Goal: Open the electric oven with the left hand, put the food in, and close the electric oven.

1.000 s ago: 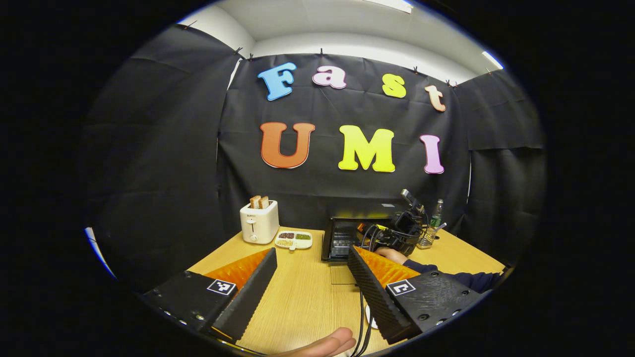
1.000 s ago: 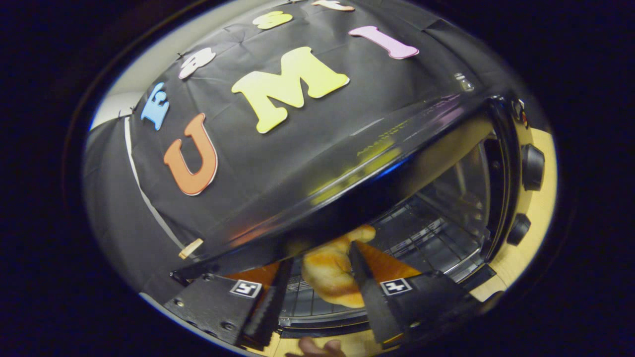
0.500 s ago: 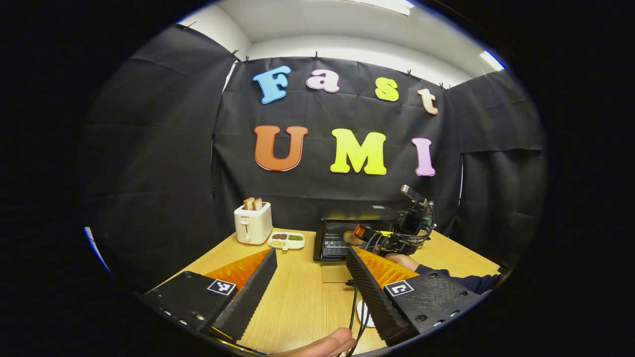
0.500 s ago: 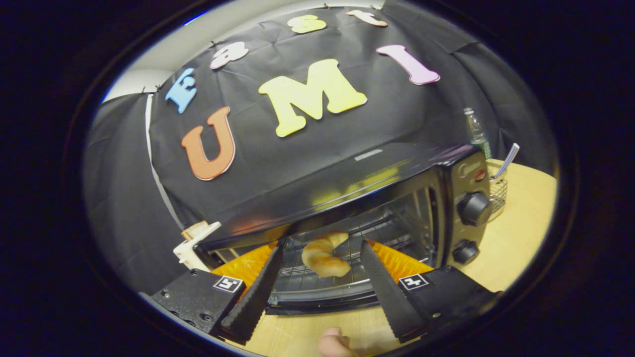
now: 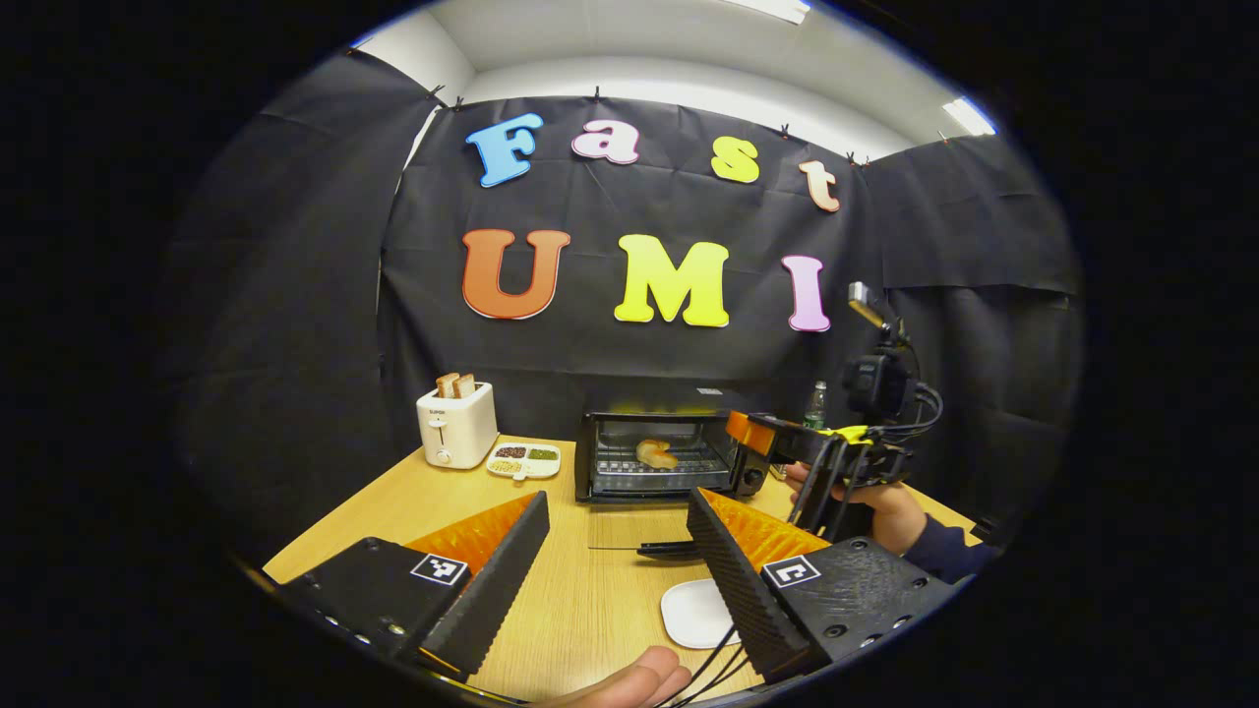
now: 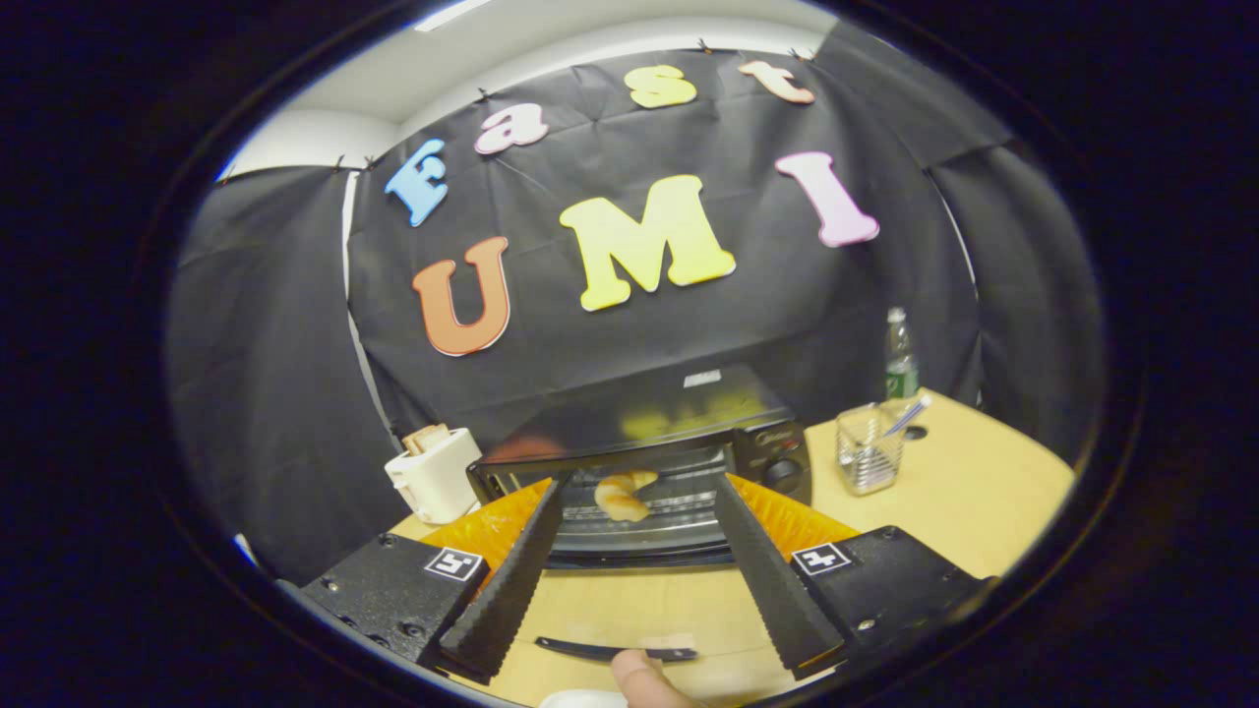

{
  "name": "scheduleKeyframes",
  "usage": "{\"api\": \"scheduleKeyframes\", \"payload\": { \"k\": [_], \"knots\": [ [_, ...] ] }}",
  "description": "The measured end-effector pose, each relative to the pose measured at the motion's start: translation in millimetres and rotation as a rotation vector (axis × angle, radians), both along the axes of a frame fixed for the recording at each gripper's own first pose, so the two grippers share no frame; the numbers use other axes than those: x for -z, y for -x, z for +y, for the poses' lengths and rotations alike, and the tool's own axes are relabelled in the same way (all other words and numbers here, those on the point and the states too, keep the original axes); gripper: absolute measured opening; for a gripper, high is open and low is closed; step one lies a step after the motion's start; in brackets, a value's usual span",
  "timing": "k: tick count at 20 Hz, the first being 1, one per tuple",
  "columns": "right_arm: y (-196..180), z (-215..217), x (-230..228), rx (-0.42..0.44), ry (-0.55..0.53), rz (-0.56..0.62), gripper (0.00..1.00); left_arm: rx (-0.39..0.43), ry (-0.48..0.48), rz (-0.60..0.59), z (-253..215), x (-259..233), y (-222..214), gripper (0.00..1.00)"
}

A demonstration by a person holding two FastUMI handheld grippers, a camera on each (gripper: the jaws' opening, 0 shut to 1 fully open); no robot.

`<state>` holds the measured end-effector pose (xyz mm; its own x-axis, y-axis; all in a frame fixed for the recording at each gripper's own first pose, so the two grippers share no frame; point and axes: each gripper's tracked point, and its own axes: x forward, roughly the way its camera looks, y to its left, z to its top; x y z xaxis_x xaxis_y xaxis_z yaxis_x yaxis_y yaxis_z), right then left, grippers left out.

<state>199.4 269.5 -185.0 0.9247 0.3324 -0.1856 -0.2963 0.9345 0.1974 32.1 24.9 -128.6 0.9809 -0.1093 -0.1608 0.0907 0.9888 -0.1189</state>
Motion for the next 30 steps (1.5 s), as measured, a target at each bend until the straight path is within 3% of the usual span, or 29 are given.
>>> {"api": "scheduleKeyframes", "payload": {
  "k": [1, 2, 5, 11, 15, 23, 30],
  "knots": [
    [9.1, -12.6, -15.4, 0.012, 0.047, -0.051, 0.95, 0.008, -0.002, 0.002, -5.4, 1.2, -3.4, 0.94],
    [18.0, -28.9, -29.2, 0.038, 0.083, -0.089, 0.99, 0.023, -0.002, 0.01, -12.3, 4.5, -7.3, 0.94],
    [52.8, -67.2, -64.6, 0.077, 0.139, -0.148, 0.97, 0.032, 0.005, 0.046, -26.8, 18.2, -24.0, 0.93],
    [102.7, -143.1, -127.4, 0.143, 0.166, -0.229, 0.94, 0.107, -0.023, 0.172, -80.1, 63.8, -56.2, 0.94],
    [123.4, -191.0, -158.8, 0.171, 0.116, -0.267, 0.99, 0.135, -0.045, 0.275, -106.3, 104.6, -74.7, 0.94],
    [151.0, -280.5, -161.2, 0.258, 0.09, -0.249, 1.0, 0.155, -0.069, 0.472, -127.4, 173.8, -89.8, 0.94],
    [148.3, -299.1, -156.6, 0.261, 0.087, -0.256, 1.0, 0.097, -0.134, 0.588, -118.1, 209.8, -112.4, 0.98]
  ]
}}
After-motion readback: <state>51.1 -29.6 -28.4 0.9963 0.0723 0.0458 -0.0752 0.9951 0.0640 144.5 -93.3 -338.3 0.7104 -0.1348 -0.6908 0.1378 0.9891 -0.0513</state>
